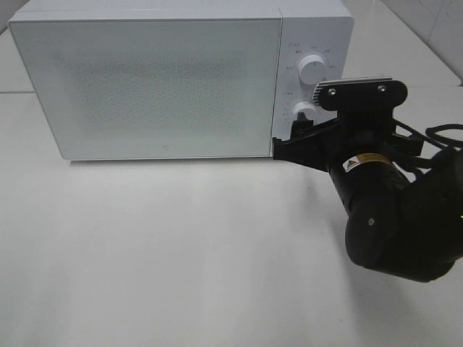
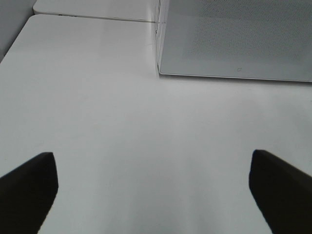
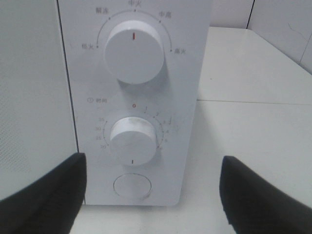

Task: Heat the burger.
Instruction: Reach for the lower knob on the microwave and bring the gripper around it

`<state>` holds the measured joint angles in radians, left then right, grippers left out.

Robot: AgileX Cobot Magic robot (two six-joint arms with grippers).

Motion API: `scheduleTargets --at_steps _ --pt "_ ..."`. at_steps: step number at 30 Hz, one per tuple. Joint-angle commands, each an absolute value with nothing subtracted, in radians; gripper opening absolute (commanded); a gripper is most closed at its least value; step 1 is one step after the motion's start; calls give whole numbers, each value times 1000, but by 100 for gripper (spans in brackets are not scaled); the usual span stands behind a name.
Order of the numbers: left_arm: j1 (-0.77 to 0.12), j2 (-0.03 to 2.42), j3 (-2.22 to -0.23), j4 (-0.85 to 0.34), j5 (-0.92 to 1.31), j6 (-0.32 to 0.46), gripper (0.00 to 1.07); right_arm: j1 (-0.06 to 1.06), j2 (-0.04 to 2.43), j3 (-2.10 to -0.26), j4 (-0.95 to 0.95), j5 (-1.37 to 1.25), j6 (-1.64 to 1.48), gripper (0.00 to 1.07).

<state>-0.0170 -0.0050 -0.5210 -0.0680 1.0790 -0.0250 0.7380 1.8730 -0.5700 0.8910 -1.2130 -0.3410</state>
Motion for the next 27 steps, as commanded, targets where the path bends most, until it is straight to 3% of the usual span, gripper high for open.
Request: scheduleTargets --at_steps 1,27 --pt "-14 -21 -519 -77 1068 -26 100 733 1930 -620 881 -1257 -346 76" --pt "-14 -21 -519 -77 1068 -26 100 663 2076 -811 829 -1202 -343 77"
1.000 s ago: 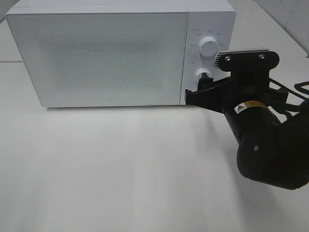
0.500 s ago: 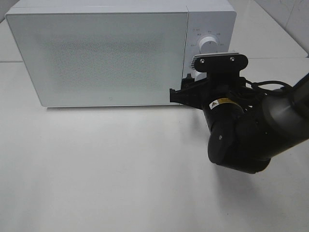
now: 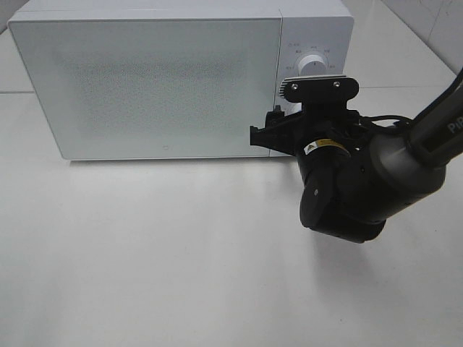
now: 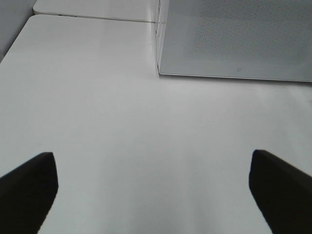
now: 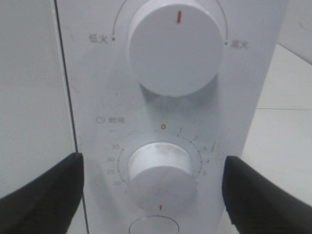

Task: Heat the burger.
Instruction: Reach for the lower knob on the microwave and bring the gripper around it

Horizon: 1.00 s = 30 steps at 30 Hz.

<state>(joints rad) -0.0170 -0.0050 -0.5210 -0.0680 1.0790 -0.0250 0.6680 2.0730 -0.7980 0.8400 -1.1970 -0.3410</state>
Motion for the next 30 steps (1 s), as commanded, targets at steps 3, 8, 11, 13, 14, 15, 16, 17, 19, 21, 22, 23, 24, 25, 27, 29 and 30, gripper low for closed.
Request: scheduleTargets --at_steps 3,8,11,13,14,15,16,17,19,21,22,23,24,25,27,29,30 --pt "-14 -21 -519 -77 1068 -26 100 648 2081 -819 826 -1195 -343 76" --pt "-14 -21 -519 -77 1068 -25 100 632 2086 -826 811 -1184 -343 76" --pt "-14 -21 -519 -77 1068 -25 100 611 2086 -836 793 -1173 -340 76" --pt "-14 -21 -519 -77 1068 -25 100 605 2086 -840 783 -1167 -340 76" --pt "-14 -21 -519 -77 1068 -25 100 605 2086 -850 777 -1158 -343 76" --pt "-14 -21 -519 -77 1068 -25 100 605 2086 -856 777 -1158 -346 76" --pt "-14 -21 -519 -77 1068 -25 100 605 2086 -856 777 -1158 -346 76" --pt "-14 -21 -519 -77 1068 -25 100 605 2086 -856 778 -1162 -344 76" --pt "-14 -21 -519 -77 1068 -25 100 605 2086 -856 779 -1161 -343 76" --pt "-14 -21 -519 -77 1068 -25 100 605 2086 -856 780 -1164 -344 74" --pt "-14 -21 -519 -77 1068 -25 100 605 2086 -856 781 -1164 -344 73" --pt "-14 -21 -519 -77 1068 -25 100 605 2086 -856 782 -1168 -344 68" --pt "-14 -21 -519 -77 1068 -25 100 605 2086 -856 782 -1168 -344 68" --pt "-14 -21 -519 -77 1068 -25 100 605 2086 -856 783 -1171 -344 64" --pt "-14 -21 -519 -77 1068 -25 100 605 2086 -856 786 -1172 -344 54" --pt "-14 -21 -519 -77 1068 -25 100 605 2086 -856 786 -1171 -344 41" --pt "-14 -21 -519 -77 1068 -25 100 605 2086 -856 786 -1171 -345 33"
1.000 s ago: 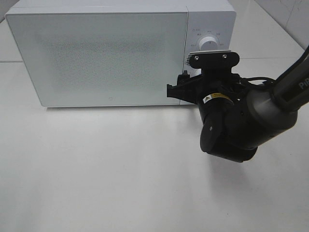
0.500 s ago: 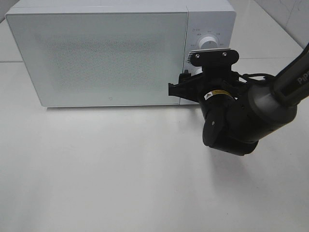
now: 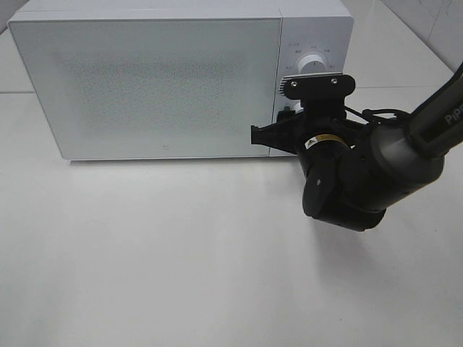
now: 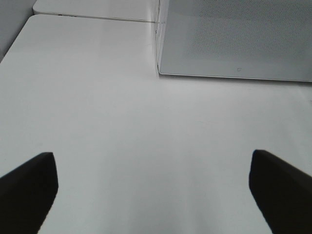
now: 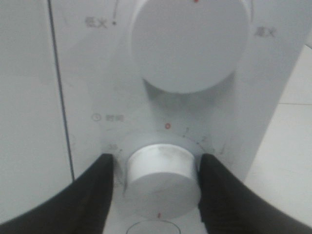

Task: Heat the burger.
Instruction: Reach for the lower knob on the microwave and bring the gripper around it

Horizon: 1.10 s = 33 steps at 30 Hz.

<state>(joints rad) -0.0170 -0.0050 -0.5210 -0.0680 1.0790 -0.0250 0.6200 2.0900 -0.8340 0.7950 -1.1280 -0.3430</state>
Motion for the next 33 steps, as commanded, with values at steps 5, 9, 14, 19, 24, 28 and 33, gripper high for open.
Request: scheduleTargets --at_steps 5,9,14,19,24,28,33 --pt "-14 -21 -519 -77 1068 -25 100 605 2086 -856 774 -1171 -346 2" --pt "-14 -21 -519 -77 1068 -25 100 607 2086 -856 748 -1168 -344 0" --pt "-14 -21 -519 -77 1068 -25 100 607 2086 -856 724 -1184 -343 0" --pt "-14 -21 -519 -77 1068 -25 100 607 2086 -856 710 -1189 -325 0" --pt "-14 -21 -519 -77 1068 -25 100 606 2086 -856 675 -1187 -177 0" --pt "-14 -21 -519 -77 1068 -25 100 606 2086 -856 615 -1190 90 0" --pt "-14 -21 -519 -77 1068 -25 100 606 2086 -856 557 -1193 395 0"
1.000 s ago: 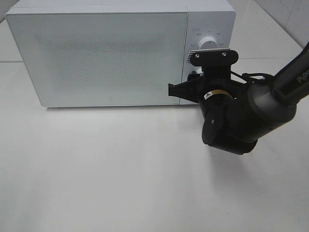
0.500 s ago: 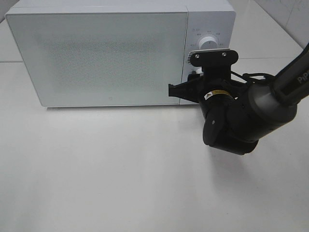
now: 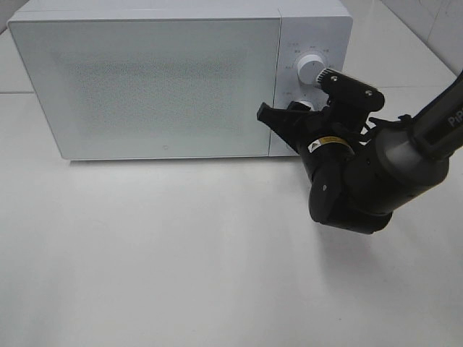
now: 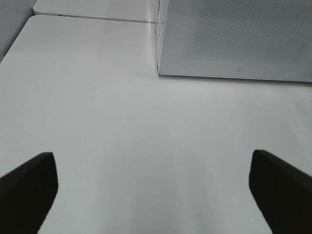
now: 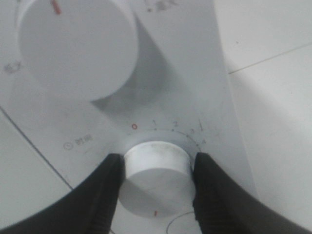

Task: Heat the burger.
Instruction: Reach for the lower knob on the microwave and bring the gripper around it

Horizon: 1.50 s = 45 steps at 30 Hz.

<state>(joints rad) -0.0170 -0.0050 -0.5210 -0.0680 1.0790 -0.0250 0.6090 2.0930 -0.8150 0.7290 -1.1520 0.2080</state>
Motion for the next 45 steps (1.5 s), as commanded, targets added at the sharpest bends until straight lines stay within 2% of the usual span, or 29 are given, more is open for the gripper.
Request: scheduleTargets --at_steps 1,10,12,15,17,21,28,45 --pt "-14 -21 -519 -77 1068 -25 100 606 2086 -856 544 -1195 457 0" --pt "-14 -21 -519 -77 1068 -25 100 606 2086 -856 473 -1276 842 0" --pt "-14 -21 -519 -77 1068 -25 100 606 2086 -855 460 -1330 1068 0" --pt "-14 -21 -519 -77 1068 -25 100 606 2086 -855 458 -1343 1131 0" --pt "-14 -21 -519 -77 1068 -25 100 606 2086 -855 457 -1382 1341 0" --pt "-14 -21 -519 -77 1068 -25 100 606 2086 -855 463 -1401 1459 0" --pt "-14 -21 -519 -77 1068 -25 100 606 2086 -855 463 -1401 1557 0" --pt "-14 -21 -519 -77 1068 -25 100 606 2086 -855 507 -1401 1533 3"
